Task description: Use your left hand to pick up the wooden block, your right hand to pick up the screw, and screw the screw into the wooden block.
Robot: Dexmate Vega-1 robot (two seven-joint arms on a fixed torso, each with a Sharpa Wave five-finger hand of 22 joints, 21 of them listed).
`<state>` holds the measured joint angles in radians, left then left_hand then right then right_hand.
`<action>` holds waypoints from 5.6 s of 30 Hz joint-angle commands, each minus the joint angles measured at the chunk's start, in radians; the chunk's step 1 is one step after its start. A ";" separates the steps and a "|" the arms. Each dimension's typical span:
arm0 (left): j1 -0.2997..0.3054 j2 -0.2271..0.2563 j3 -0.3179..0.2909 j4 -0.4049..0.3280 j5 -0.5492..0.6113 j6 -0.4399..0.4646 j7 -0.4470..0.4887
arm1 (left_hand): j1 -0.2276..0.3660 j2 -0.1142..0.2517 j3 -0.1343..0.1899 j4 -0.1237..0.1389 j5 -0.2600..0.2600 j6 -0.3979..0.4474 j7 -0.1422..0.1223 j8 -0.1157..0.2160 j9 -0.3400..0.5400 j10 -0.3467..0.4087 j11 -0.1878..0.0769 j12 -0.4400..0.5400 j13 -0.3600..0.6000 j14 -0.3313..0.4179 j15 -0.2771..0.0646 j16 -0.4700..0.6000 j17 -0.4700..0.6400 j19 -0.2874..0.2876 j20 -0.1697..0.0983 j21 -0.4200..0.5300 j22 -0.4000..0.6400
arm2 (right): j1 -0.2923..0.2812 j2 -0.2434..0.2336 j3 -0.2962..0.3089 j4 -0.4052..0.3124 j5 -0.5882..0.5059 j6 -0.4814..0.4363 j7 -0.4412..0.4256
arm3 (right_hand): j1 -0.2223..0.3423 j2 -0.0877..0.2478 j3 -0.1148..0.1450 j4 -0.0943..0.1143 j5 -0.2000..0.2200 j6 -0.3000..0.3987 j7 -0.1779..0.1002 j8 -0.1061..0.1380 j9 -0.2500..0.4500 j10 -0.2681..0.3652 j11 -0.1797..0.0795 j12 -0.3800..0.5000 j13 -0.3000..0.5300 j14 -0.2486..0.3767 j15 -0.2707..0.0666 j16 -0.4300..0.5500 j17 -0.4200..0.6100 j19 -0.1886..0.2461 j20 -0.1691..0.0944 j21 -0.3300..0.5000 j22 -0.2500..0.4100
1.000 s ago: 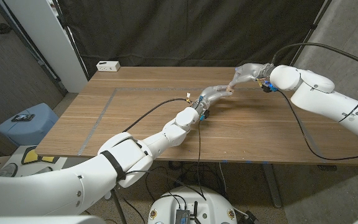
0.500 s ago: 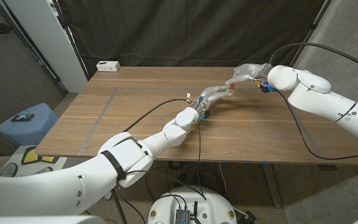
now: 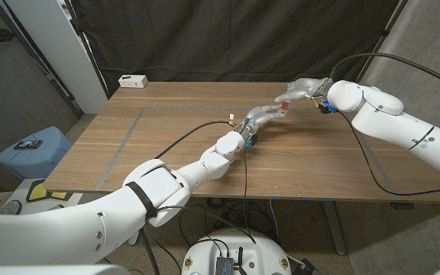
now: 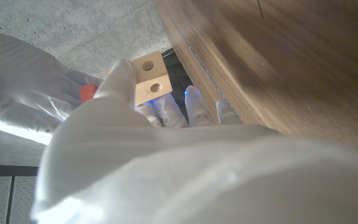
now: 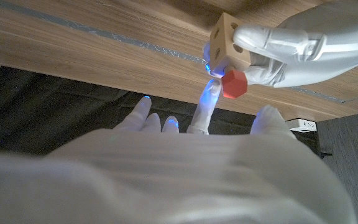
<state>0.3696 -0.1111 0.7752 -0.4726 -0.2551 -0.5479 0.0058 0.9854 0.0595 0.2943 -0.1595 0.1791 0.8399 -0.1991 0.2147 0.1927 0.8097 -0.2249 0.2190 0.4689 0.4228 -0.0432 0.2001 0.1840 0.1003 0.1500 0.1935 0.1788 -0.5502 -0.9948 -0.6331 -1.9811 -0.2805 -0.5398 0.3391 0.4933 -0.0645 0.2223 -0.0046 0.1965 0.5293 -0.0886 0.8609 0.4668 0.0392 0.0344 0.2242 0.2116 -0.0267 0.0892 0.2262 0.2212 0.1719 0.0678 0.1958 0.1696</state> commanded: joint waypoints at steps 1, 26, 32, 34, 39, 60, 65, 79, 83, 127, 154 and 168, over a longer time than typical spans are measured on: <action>-0.018 -0.017 -0.001 0.044 -0.008 -0.008 -0.008 | 0.000 0.010 0.002 0.004 0.006 -0.006 0.001 0.000 0.003 0.003 0.005 0.000 -0.001 0.005 -0.064 0.005 0.002 0.005 0.002 0.009 0.003 | 0.002 0.004 0.000 0.007 -0.006 0.003 -0.004 | -0.015 0.000 -0.010 0.002 0.007 -0.024 0.003 -0.011 -0.007 -0.011 0.014 -0.005 0.005 -0.001 0.007 0.002 0.002 0.002 0.001 -0.002 0.002; -0.024 -0.023 -0.005 0.058 -0.022 -0.009 -0.020 | -0.013 0.013 -0.004 0.013 0.010 -0.029 -0.003 -0.010 0.003 -0.012 0.005 -0.008 -0.004 0.003 -0.058 0.004 0.002 0.006 0.004 0.010 0.003 | -0.027 -0.036 0.040 -0.011 0.009 0.087 -0.002 | 0.114 0.032 0.033 -0.093 0.006 -0.198 0.019 -0.109 -0.082 -0.090 0.026 -0.029 0.007 -0.037 0.033 -0.023 -0.015 -0.027 0.022 -0.008 0.002; -0.024 -0.021 -0.005 0.057 -0.023 -0.010 -0.020 | -0.011 0.013 -0.004 0.011 0.012 -0.024 -0.004 -0.008 0.003 -0.011 0.004 -0.007 -0.004 0.003 -0.061 0.004 0.002 0.006 0.004 0.010 0.003 | -0.027 -0.045 0.042 -0.016 0.002 0.098 0.016 | 0.144 0.040 0.049 -0.114 0.004 -0.211 0.004 -0.126 -0.098 -0.103 0.025 -0.029 0.008 -0.044 0.039 -0.026 -0.018 -0.033 0.025 -0.008 0.002; -0.024 -0.020 -0.005 0.056 -0.022 -0.011 -0.020 | -0.009 0.013 -0.004 0.010 0.012 -0.022 -0.004 -0.006 0.003 -0.009 0.004 -0.007 -0.003 0.003 -0.062 0.004 0.001 0.006 0.004 0.010 0.003 | -0.023 -0.046 0.039 -0.016 -0.001 0.101 0.028 | 0.155 0.043 0.055 -0.121 0.005 -0.214 -0.004 -0.130 -0.103 -0.109 0.024 -0.030 0.008 -0.047 0.039 -0.027 -0.018 -0.034 0.026 -0.008 0.001; -0.025 -0.020 -0.005 0.057 -0.022 -0.011 -0.021 | -0.007 0.013 -0.004 0.009 0.012 -0.018 -0.004 -0.005 0.003 -0.007 0.004 -0.006 -0.003 0.003 -0.065 0.004 0.001 0.006 0.004 0.010 0.003 | -0.018 -0.043 0.036 -0.013 -0.008 0.104 0.043 | 0.198 0.043 0.076 -0.150 0.009 -0.223 -0.024 -0.146 -0.121 -0.124 0.016 -0.030 0.009 -0.056 0.041 -0.028 -0.020 -0.037 0.028 -0.008 0.001; -0.020 -0.018 -0.004 0.049 -0.020 -0.009 -0.020 | -0.017 0.014 -0.008 0.014 0.013 -0.031 0.000 -0.010 0.003 -0.011 0.005 -0.008 -0.004 0.003 -0.059 0.004 0.002 0.007 0.005 0.010 0.003 | -0.029 -0.034 0.034 -0.010 -0.056 0.090 0.036 | 0.323 0.038 0.132 -0.182 0.003 -0.182 -0.065 -0.150 -0.157 -0.129 -0.022 -0.020 0.010 -0.052 0.018 -0.024 -0.021 -0.028 0.023 -0.004 0.000; -0.022 -0.020 -0.004 0.054 -0.020 -0.007 -0.020 | -0.018 0.015 -0.009 0.015 0.013 -0.034 0.003 -0.011 0.004 -0.012 0.005 -0.008 -0.004 0.003 -0.059 0.004 0.001 0.007 0.005 0.010 0.003 | -0.031 -0.029 0.035 -0.002 -0.059 0.097 0.027 | 0.352 0.035 0.143 -0.183 0.000 -0.162 -0.064 -0.144 -0.163 -0.124 -0.031 -0.017 0.010 -0.048 0.013 -0.022 -0.022 -0.024 0.019 -0.003 0.000; -0.034 -0.029 -0.004 0.073 -0.026 0.007 -0.026 | -0.045 0.024 -0.014 0.030 0.013 -0.063 0.013 -0.022 0.004 -0.036 0.007 -0.014 -0.004 0.001 -0.046 0.003 0.003 0.007 0.013 0.010 0.004 | -0.025 -0.018 0.034 0.014 -0.068 0.100 0.026 | 0.420 0.033 0.168 -0.179 -0.005 -0.108 -0.055 -0.113 -0.162 -0.103 -0.054 -0.010 0.009 -0.035 -0.003 -0.021 -0.024 -0.015 0.009 -0.002 0.000; -0.036 -0.030 -0.003 0.076 -0.027 0.010 -0.027 | -0.045 0.024 -0.013 0.028 0.013 -0.061 0.013 -0.021 0.004 -0.036 0.006 -0.013 -0.003 0.002 -0.047 0.003 0.002 0.007 0.011 0.010 0.004 | -0.025 -0.016 0.033 0.015 -0.069 0.100 0.027 | 0.422 0.028 0.166 -0.176 -0.007 -0.100 -0.055 -0.106 -0.160 -0.100 -0.057 -0.009 0.009 -0.034 -0.003 -0.021 -0.024 -0.014 0.007 -0.002 0.000; -0.031 -0.027 0.006 0.066 -0.019 -0.007 -0.024 | -0.116 0.043 -0.012 0.047 0.008 -0.117 0.023 -0.022 0.007 -0.081 0.014 -0.010 0.001 -0.005 -0.024 0.001 0.002 0.006 0.033 0.010 0.004 | -0.032 -0.008 0.039 0.017 -0.073 0.104 0.002 | 0.493 0.026 0.178 -0.168 -0.001 -0.123 -0.017 -0.078 -0.141 -0.086 -0.077 -0.011 0.008 -0.023 -0.028 -0.022 -0.025 -0.012 -0.012 -0.005 0.000; -0.017 -0.010 0.016 0.032 0.007 -0.017 -0.002 | -0.120 0.031 -0.006 0.030 0.008 -0.078 0.011 -0.006 0.005 -0.055 0.010 0.001 -0.002 0.004 -0.041 0.001 -0.002 0.006 0.018 0.010 0.004 | -0.032 -0.025 0.045 -0.008 -0.074 0.087 0.020 | 0.485 0.022 0.169 -0.154 0.003 -0.190 -0.004 -0.103 -0.153 -0.109 -0.056 -0.019 0.008 -0.037 -0.017 -0.026 -0.023 -0.025 -0.009 -0.009 0.000; -0.019 -0.004 0.025 0.028 0.026 -0.015 0.014 | -0.104 0.013 -0.002 0.008 0.010 -0.040 0.000 0.002 0.003 -0.033 0.008 0.001 -0.016 0.012 -0.056 0.001 -0.004 0.007 0.006 0.010 0.003 | -0.011 -0.017 0.036 0.001 -0.080 0.089 0.042 | 0.452 0.023 0.156 -0.138 0.003 -0.186 0.015 -0.106 -0.163 -0.111 -0.029 -0.017 0.009 -0.043 -0.006 -0.026 -0.020 -0.033 0.000 -0.009 0.001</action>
<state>0.3533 -0.1173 0.7943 -0.4463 -0.2417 -0.5634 0.0088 0.8720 0.0827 0.2885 -0.1429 0.1849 0.7712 -0.1791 0.2076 0.1933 0.7652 -0.2147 0.2121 0.4541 0.4230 -0.0433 0.2001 0.1766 0.1073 0.1567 0.1972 0.1788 -0.5753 -1.0170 -0.5900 -1.9874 -0.3564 -0.4533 0.3671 0.9545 -0.0428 0.3772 -0.1479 0.1926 0.3429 -0.0801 0.7579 0.3033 -0.0678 -0.0048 0.2090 0.2161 -0.0685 0.0768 0.1991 0.1980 0.1390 0.0645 0.1887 0.1678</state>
